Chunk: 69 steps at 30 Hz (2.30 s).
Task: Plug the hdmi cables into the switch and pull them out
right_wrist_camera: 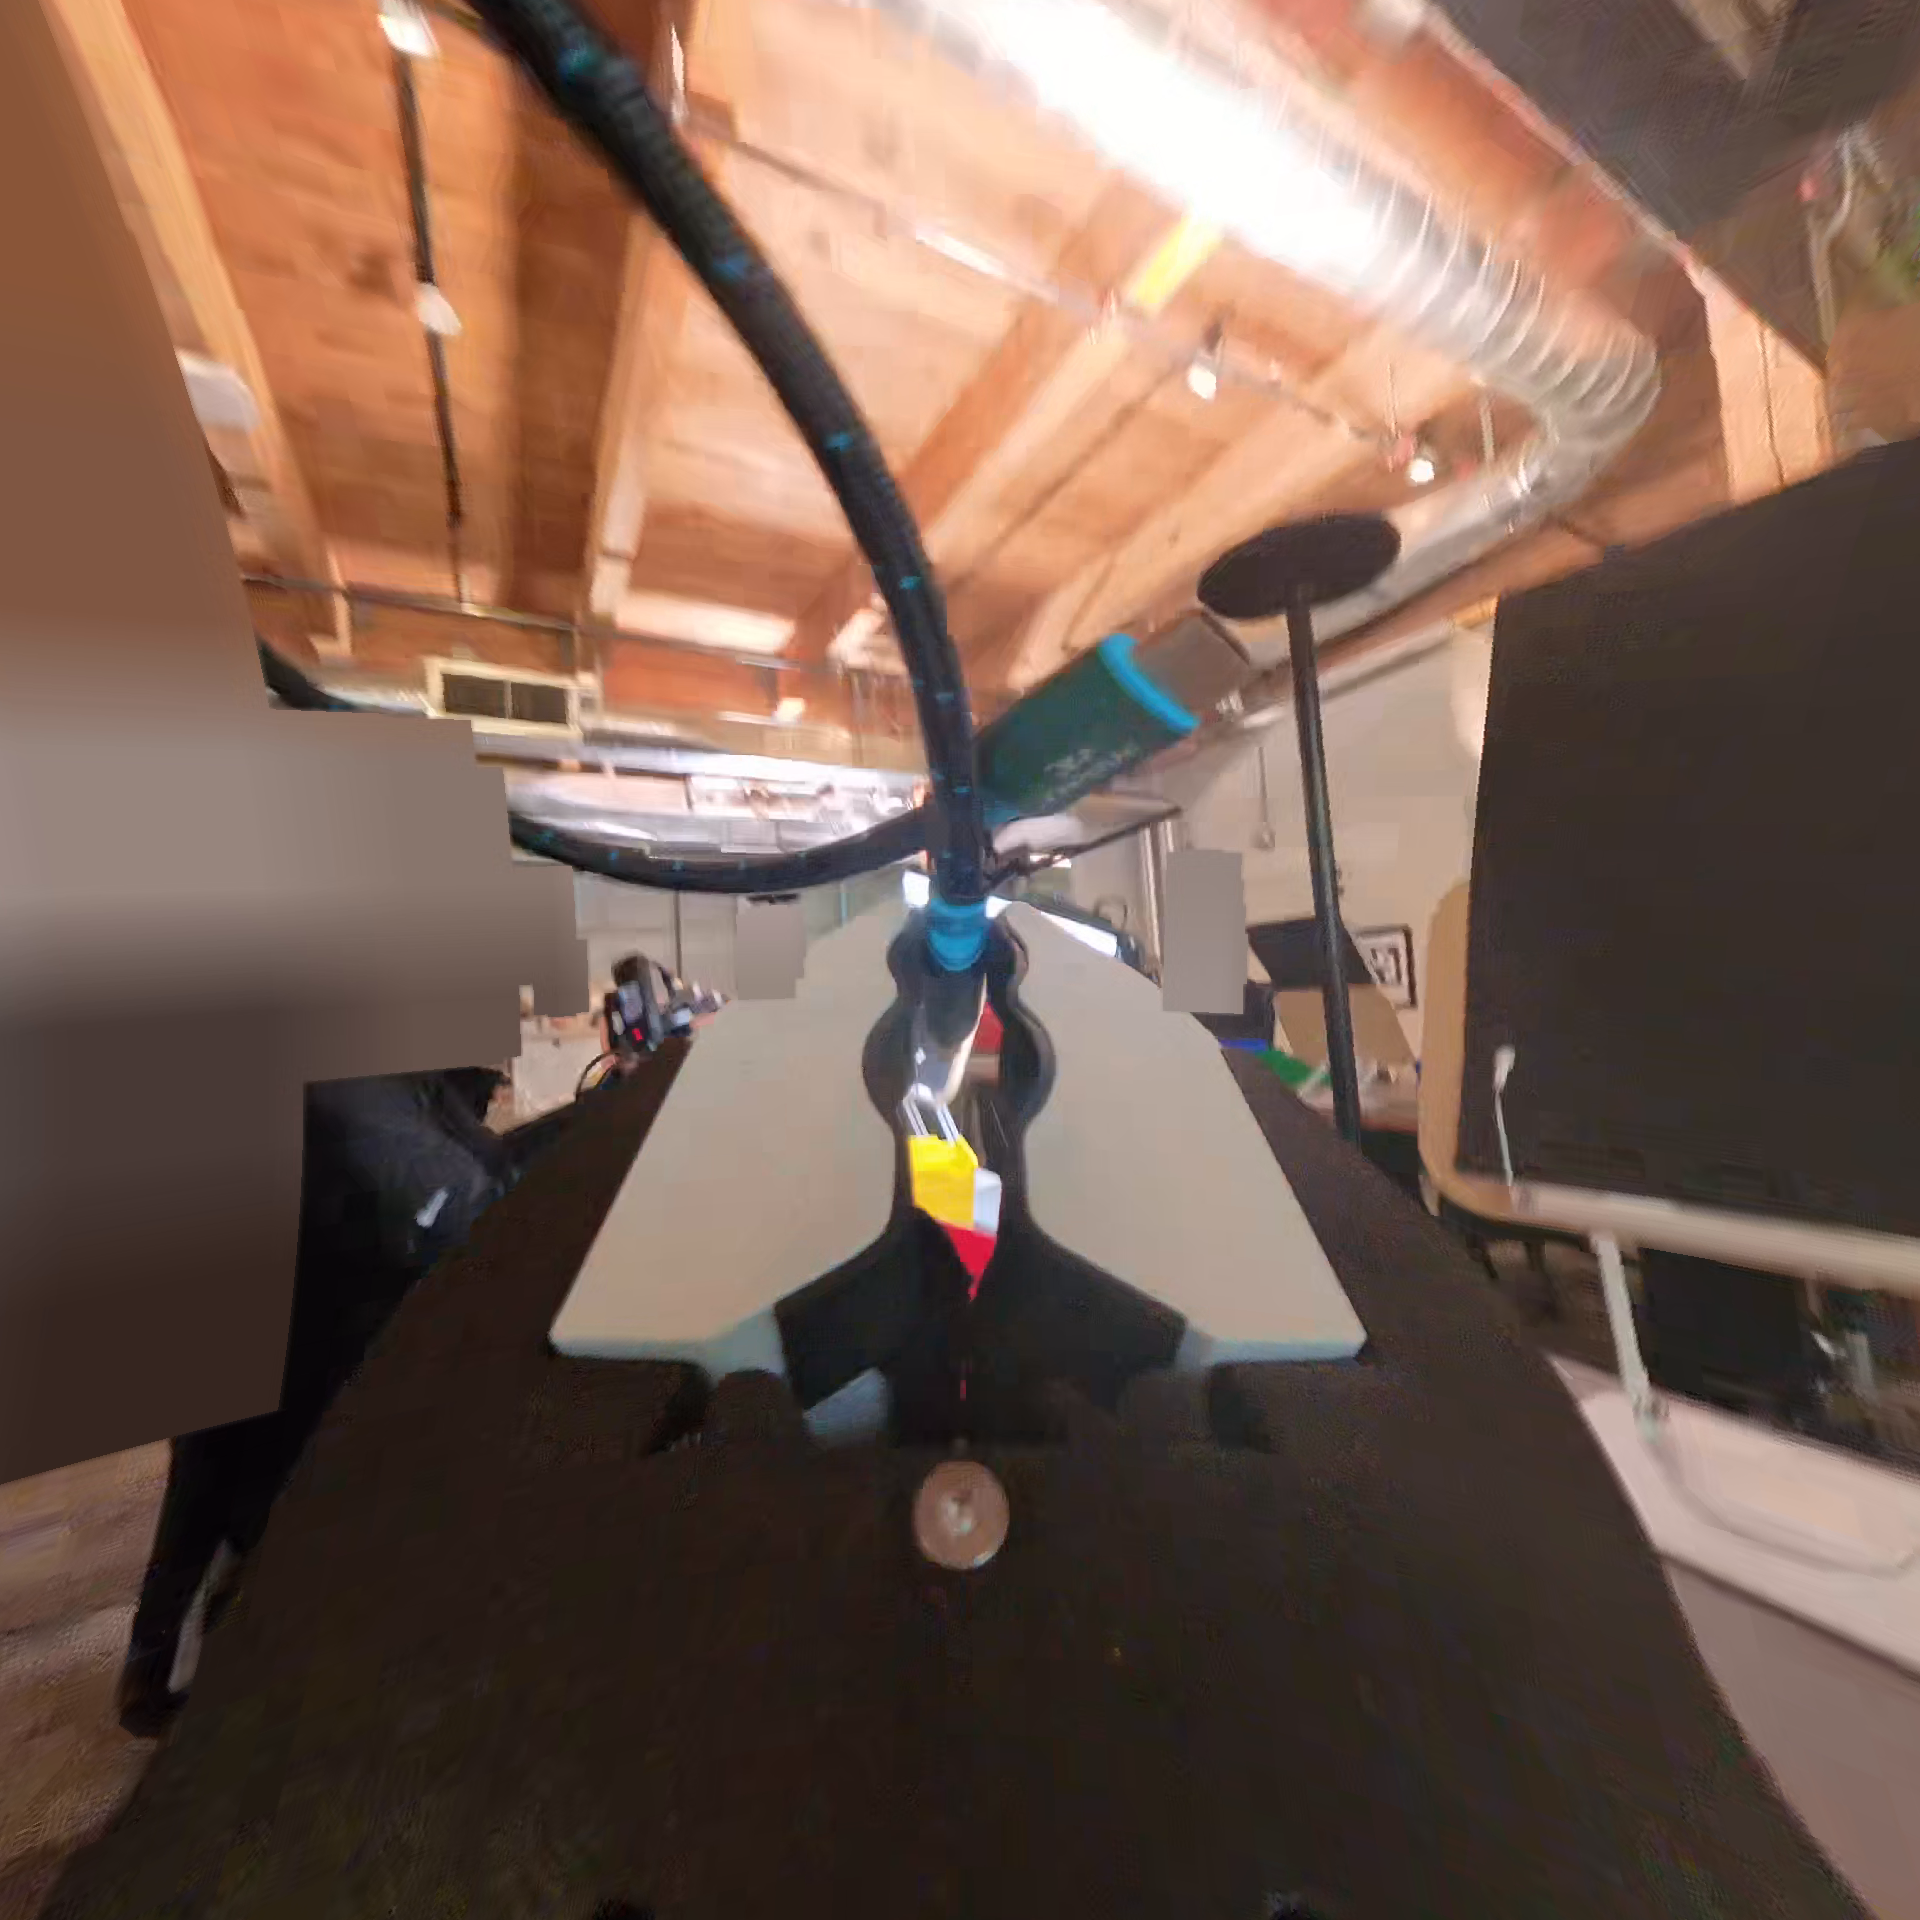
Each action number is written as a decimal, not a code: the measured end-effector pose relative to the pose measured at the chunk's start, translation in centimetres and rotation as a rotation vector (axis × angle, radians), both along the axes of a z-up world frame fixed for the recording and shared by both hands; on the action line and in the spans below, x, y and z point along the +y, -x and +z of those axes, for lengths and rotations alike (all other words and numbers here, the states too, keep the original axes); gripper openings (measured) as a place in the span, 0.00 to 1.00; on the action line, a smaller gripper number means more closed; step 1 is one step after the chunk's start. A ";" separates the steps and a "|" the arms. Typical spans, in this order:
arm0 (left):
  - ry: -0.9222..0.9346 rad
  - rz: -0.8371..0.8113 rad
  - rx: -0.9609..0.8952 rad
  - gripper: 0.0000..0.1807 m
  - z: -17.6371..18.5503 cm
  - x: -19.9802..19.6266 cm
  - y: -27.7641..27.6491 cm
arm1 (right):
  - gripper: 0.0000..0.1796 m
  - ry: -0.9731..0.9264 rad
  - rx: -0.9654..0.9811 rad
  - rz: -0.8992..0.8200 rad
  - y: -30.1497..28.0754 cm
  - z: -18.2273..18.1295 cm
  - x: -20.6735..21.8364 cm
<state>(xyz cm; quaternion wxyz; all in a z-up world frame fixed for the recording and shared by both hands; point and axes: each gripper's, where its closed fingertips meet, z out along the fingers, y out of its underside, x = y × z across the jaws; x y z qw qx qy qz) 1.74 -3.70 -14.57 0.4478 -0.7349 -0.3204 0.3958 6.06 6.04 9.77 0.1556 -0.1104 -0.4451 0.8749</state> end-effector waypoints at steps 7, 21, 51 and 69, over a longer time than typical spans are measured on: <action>-0.027 -0.027 0.044 0.13 0.7 0.2 -0.4 | 0.06 -0.451 -0.060 -0.510 4.8 -1.1 13.1; 0.003 -0.022 0.061 0.13 0.7 0.3 -0.4 | 0.07 -1.049 -0.751 -1.163 9.8 -17.5 35.5; -0.718 -0.077 0.079 0.13 5.5 -4.4 -1.0 | 0.40 -1.455 0.211 0.107 3.4 -29.3 -10.7; -0.915 -0.088 0.082 0.15 6.3 -6.2 -1.2 | 0.03 -1.143 0.503 0.201 -0.1 -23.5 -9.5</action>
